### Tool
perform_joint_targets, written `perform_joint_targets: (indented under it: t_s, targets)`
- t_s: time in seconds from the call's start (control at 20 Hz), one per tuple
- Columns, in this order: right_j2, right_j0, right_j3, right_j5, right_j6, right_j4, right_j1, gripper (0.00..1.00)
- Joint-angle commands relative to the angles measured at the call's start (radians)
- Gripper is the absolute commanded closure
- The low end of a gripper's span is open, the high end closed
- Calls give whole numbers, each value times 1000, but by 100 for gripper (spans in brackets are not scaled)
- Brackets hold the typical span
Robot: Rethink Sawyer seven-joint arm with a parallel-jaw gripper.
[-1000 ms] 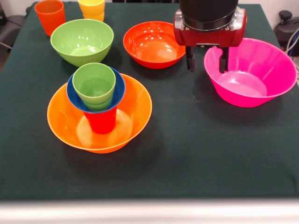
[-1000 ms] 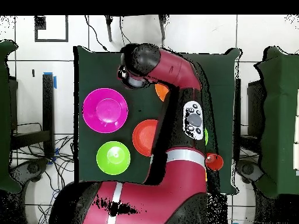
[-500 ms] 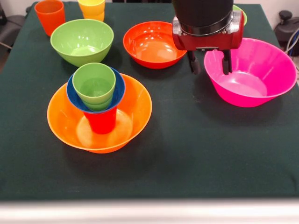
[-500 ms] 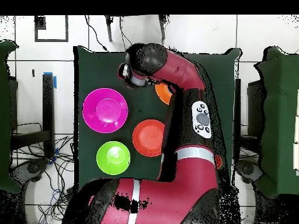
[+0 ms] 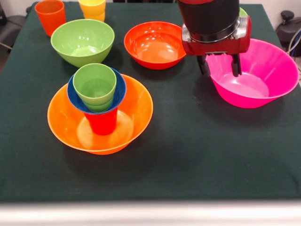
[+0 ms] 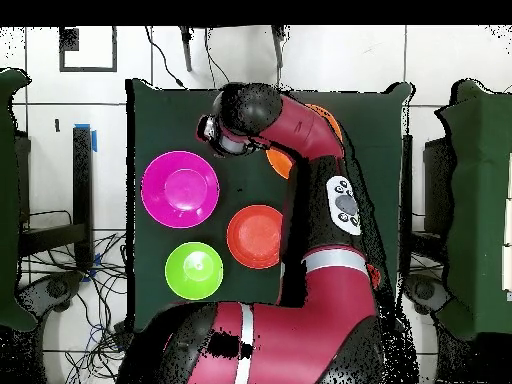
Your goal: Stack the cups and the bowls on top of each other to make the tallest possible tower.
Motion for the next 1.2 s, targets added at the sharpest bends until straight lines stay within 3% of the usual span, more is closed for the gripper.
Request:
perform_joint_targets:
  t_s: [0.05, 0.25, 1.2]
  targets:
    - [122, -4, 51, -63, -164, -107, 56, 0]
    - [77, 18, -7, -32, -145, -179, 84, 0]
    - [161, -22, -78, -20, -174, -223, 187, 0]
